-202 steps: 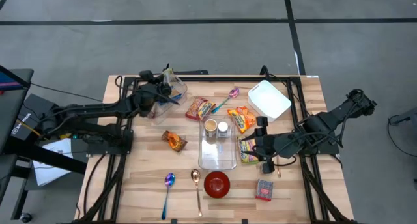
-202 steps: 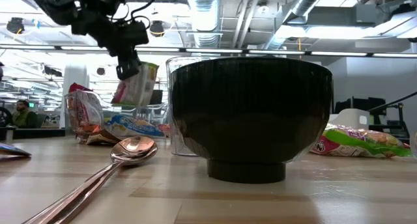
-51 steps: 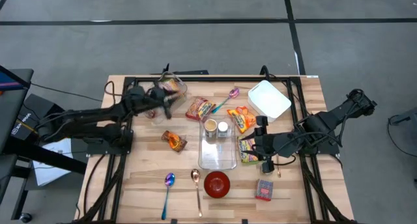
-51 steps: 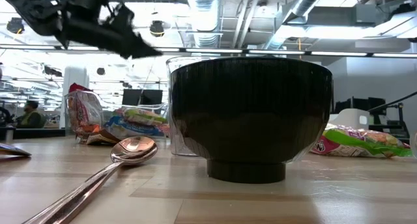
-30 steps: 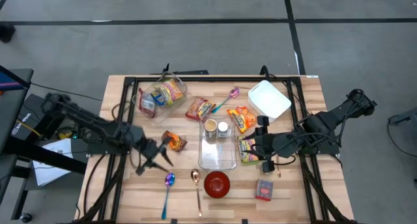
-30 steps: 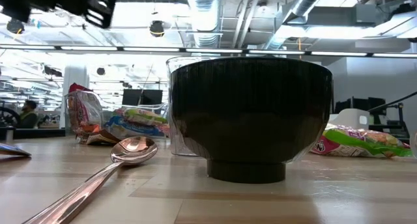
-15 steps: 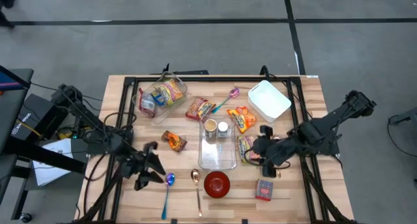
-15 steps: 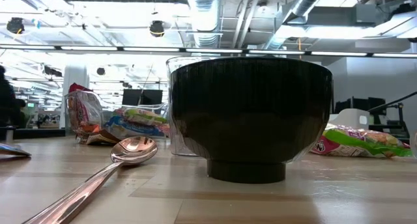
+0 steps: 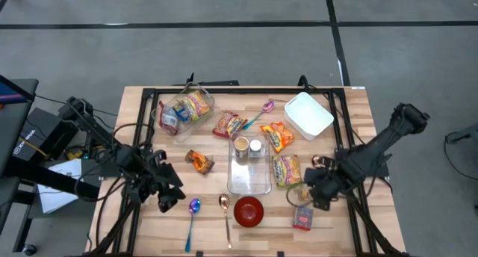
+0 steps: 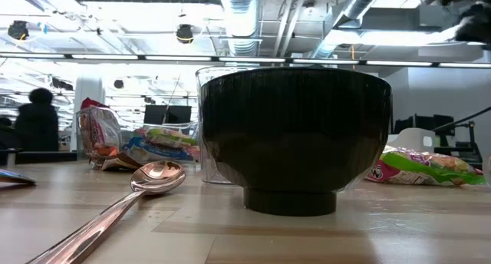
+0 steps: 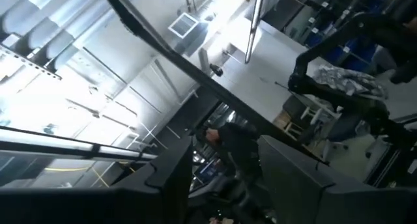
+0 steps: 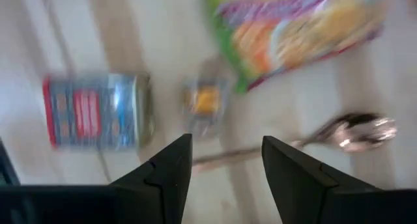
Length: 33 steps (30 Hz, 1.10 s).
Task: Pick & Place Food Item
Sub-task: Put the brown spice bottle into the bottom transparent bin
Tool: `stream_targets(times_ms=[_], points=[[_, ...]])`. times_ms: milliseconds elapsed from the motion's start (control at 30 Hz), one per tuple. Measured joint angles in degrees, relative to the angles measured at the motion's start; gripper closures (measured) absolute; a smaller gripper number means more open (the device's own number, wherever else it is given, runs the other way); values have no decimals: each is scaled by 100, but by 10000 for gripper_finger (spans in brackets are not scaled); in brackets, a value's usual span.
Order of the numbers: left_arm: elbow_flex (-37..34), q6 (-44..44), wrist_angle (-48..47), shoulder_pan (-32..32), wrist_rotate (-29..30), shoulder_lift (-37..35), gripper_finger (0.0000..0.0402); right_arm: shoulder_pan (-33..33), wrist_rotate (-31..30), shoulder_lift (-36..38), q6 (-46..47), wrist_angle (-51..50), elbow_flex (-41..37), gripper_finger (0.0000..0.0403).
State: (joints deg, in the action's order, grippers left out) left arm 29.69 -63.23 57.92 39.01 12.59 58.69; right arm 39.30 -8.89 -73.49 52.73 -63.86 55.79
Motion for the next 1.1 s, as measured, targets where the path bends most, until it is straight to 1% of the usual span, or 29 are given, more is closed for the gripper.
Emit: stream_targets(times_ms=[133,267,367,533,700,800,967,1100], points=[[-11,-111,-121,-20,-10,40,231,342,-65,0,175,113,-232,223],[-11,-124,-191,-20,-12,33,231,571,-626,0,234,154,-400,223],[-11,-124,-206,-20,-14,31,231,730,-755,0,237,227,-480,223],[-11,-124,-261,-20,-17,31,231,974,-832,0,280,787,-711,223],[-11,-124,-262,-20,-34,31,231,1013,-959,0,282,1420,-993,220],[-11,-124,-263,-20,-34,31,231,1009,-1095,0,283,1465,-1166,201],[-11,-124,-263,-20,-32,31,231,1009,-1112,0,419,1472,-1296,153],[-13,-124,-263,-20,-32,31,231,1009,-1108,0,431,1609,-1299,139]])
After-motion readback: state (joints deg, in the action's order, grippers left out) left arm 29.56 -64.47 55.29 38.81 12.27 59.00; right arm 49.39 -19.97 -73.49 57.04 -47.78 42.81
